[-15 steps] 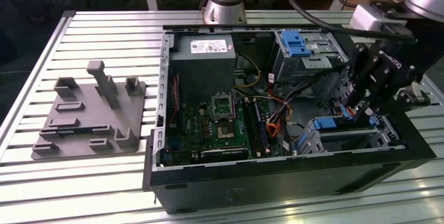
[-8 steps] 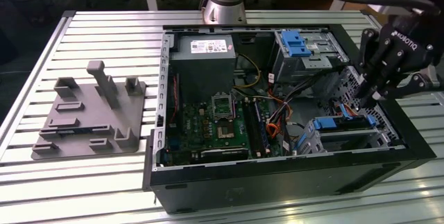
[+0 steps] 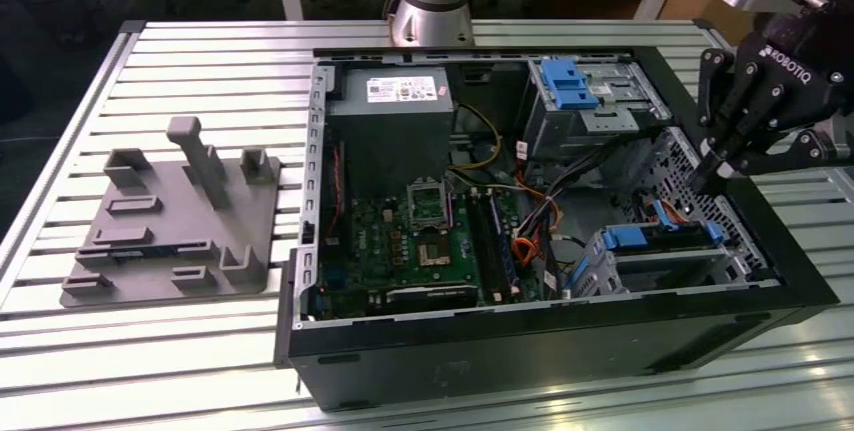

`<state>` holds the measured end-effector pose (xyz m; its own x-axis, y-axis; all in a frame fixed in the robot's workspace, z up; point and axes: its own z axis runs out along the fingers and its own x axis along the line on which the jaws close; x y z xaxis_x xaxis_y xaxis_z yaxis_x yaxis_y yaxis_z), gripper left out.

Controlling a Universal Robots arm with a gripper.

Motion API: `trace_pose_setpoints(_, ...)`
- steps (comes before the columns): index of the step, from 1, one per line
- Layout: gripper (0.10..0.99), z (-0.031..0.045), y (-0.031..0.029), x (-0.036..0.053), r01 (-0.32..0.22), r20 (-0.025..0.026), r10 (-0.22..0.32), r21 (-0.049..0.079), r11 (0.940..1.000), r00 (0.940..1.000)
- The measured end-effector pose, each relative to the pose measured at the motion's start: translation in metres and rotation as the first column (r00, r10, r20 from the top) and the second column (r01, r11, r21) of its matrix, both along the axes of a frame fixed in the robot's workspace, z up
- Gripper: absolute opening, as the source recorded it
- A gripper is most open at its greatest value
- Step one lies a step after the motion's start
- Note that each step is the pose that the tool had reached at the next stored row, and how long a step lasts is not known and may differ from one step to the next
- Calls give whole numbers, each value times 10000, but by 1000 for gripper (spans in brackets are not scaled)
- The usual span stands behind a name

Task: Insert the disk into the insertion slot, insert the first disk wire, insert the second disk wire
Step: 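Insert the second disk wire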

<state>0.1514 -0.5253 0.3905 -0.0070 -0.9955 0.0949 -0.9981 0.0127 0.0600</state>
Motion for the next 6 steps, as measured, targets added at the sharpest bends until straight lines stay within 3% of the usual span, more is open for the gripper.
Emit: trace_pose_setpoints(6,106,1,0,0,0,-1,0,-1,10000,10000)
